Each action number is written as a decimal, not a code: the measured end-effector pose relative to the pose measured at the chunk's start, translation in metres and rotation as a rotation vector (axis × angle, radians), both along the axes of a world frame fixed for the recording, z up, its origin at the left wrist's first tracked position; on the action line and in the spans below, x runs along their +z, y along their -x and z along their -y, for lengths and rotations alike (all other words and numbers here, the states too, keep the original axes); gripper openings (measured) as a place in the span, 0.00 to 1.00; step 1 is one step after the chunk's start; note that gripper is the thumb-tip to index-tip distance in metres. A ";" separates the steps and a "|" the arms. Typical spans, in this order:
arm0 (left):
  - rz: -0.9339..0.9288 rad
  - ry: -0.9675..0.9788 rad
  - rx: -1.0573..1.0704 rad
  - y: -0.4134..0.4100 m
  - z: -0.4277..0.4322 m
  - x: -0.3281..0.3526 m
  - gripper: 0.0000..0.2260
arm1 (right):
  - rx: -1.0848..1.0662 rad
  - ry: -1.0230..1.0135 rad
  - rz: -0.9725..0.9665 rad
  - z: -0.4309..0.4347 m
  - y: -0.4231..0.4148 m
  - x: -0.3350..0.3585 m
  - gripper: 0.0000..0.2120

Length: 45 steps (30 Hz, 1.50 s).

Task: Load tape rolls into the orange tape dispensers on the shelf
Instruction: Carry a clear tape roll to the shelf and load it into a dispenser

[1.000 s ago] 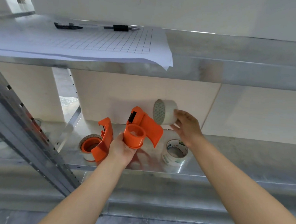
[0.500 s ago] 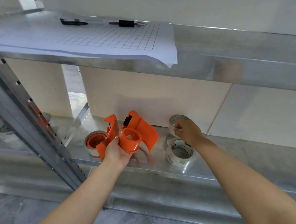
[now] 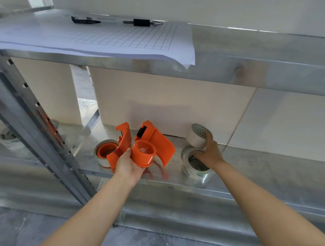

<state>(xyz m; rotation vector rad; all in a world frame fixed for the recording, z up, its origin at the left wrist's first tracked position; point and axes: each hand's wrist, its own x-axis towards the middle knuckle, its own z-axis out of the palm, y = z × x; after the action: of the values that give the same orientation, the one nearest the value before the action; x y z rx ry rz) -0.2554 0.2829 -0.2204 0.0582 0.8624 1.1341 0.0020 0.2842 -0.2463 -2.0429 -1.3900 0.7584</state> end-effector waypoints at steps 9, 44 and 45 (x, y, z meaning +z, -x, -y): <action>-0.014 0.025 -0.020 -0.006 0.004 0.001 0.16 | 0.153 0.076 0.174 0.018 -0.006 0.002 0.49; -0.421 -0.366 -0.211 -0.021 0.030 0.037 0.21 | 0.193 -0.305 -0.362 0.021 0.075 0.108 0.11; -0.388 -0.372 -0.187 -0.020 0.030 0.039 0.22 | 0.171 -0.305 -0.343 0.021 0.080 0.108 0.10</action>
<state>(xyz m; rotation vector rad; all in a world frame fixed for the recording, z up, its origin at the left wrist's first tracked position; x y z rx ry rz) -0.2354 0.2526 -0.1810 0.6715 0.9527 1.1099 -0.0776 0.2632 -0.1383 -1.4975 -1.3921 0.8622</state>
